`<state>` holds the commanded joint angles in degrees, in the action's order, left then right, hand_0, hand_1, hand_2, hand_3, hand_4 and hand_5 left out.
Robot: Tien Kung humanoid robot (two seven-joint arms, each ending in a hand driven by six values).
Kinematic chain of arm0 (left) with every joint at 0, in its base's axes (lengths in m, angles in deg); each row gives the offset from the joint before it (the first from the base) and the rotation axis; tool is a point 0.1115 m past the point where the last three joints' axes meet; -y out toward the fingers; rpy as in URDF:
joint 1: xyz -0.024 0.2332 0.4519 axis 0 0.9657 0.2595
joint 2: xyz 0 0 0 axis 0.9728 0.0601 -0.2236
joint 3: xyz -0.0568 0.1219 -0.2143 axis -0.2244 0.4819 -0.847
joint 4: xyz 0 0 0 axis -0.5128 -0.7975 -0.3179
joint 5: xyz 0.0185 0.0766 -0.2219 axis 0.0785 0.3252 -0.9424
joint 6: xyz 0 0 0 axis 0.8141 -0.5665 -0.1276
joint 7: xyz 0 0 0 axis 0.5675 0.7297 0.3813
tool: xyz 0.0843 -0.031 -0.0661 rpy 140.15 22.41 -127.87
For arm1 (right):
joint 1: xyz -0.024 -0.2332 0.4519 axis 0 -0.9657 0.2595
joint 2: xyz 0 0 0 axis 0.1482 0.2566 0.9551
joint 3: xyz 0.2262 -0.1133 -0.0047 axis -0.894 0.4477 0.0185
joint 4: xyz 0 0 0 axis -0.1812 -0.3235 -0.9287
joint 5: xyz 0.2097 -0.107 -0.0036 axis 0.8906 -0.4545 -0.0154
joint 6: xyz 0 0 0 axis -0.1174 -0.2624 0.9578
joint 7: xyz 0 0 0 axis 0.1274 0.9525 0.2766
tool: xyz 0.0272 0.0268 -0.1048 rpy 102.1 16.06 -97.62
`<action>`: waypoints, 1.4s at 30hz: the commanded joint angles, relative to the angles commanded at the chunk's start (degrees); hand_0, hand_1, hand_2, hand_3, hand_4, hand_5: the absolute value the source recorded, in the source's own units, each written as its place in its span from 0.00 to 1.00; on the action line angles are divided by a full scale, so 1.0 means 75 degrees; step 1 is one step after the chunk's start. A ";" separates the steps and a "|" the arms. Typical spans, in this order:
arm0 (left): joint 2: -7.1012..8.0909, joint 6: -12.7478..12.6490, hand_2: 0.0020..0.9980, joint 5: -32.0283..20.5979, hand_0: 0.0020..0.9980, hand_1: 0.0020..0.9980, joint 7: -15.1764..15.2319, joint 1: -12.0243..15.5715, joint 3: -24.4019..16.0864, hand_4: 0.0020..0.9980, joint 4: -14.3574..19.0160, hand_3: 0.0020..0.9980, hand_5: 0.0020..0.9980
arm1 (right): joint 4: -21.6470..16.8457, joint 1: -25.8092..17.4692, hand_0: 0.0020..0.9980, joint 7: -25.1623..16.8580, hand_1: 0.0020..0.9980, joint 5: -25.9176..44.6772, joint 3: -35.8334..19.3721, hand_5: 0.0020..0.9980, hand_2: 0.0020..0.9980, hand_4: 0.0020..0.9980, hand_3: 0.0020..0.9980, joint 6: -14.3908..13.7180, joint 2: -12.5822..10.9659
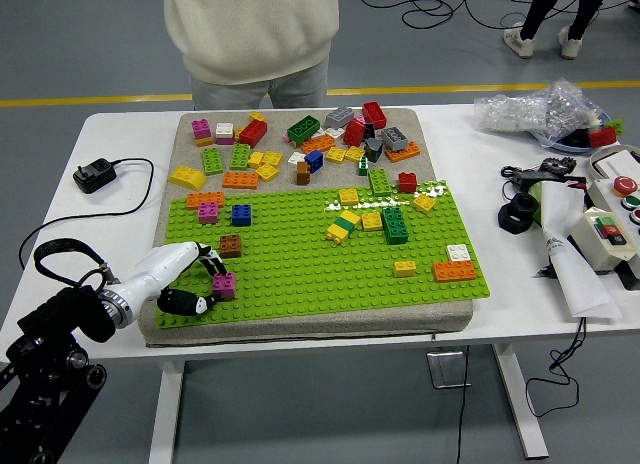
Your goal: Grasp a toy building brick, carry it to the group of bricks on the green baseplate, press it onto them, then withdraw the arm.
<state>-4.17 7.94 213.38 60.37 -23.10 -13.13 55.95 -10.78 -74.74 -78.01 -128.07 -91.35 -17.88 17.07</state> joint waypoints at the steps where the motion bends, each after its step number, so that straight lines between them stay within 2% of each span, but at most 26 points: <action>1: 0.0000 0.0001 0.52 0.0002 0.93 0.78 0.0000 -0.0001 -0.0001 0.55 0.0000 0.55 0.00 | 0.0000 0.0000 0.76 0.0000 0.68 -0.0001 0.0000 0.68 0.72 1.00 0.74 0.0000 0.0000; 10: 0.0003 0.0120 0.54 0.0066 0.96 0.80 0.0003 -0.0008 -0.0050 0.58 0.0016 0.57 0.00 | 0.0000 0.0007 0.76 -0.0003 0.68 0.0030 0.0005 0.68 0.72 1.00 0.74 -0.0005 0.0009; 11: 0.0006 0.0140 0.55 0.0081 0.97 0.80 0.0001 -0.0009 -0.0057 0.63 0.0022 0.59 0.00 | 0.0000 0.0006 0.76 -0.0002 0.68 0.0026 0.0003 0.68 0.72 1.00 0.74 -0.0005 0.0008; 22: 0.0003 0.0167 0.57 0.0118 0.97 0.80 -0.0005 -0.0019 -0.0087 0.64 0.0009 0.61 0.00 | 0.0000 0.0005 0.76 -0.0003 0.68 0.0040 0.0009 0.68 0.72 1.00 0.74 -0.0005 0.0010; 23: 0.0000 0.0183 0.58 0.0136 0.98 0.81 -0.0019 -0.0016 -0.0087 0.69 0.0016 0.63 0.02 | 0.0000 0.0003 0.76 -0.0003 0.68 0.0043 0.0009 0.68 0.72 1.00 0.74 -0.0006 0.0009; 34: -0.0006 0.0213 0.60 0.0178 0.98 0.81 -0.0042 -0.0020 -0.0109 0.72 0.0029 0.64 0.03 | 0.0000 0.0007 0.76 -0.0005 0.68 0.0055 0.0006 0.68 0.72 1.00 0.74 -0.0009 0.0010; 35: -0.0005 0.0223 0.64 0.0187 0.99 0.81 -0.0044 -0.0019 -0.0113 0.78 0.0032 0.69 0.07 | 0.0000 0.0008 0.76 -0.0005 0.68 0.0057 0.0005 0.68 0.72 1.00 0.74 -0.0010 0.0010; 40: 0.0003 0.0291 0.64 0.0213 0.99 0.81 -0.0059 -0.0014 -0.0125 0.78 0.0058 0.69 0.07 | 0.0000 0.0005 0.76 -0.0003 0.68 0.0059 0.0003 0.68 0.72 1.00 0.74 -0.0010 0.0013; 41: 0.0003 0.0321 0.67 0.0224 0.99 0.82 -0.0070 -0.0014 -0.0130 0.84 0.0070 0.73 0.11 | 0.0000 0.0005 0.76 -0.0005 0.68 0.0062 0.0003 0.68 0.72 1.00 0.74 -0.0012 0.0013; 42: 0.0003 0.0329 0.67 0.0228 0.99 0.82 -0.0077 -0.0013 -0.0131 0.84 0.0075 0.73 0.11 | 0.0000 0.0006 0.76 -0.0006 0.68 0.0061 0.0003 0.68 0.72 1.00 0.74 -0.0012 0.0013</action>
<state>-4.16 10.41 215.09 59.80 -23.20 -14.12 56.51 -10.78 -74.70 -78.05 -127.62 -91.33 -17.97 17.17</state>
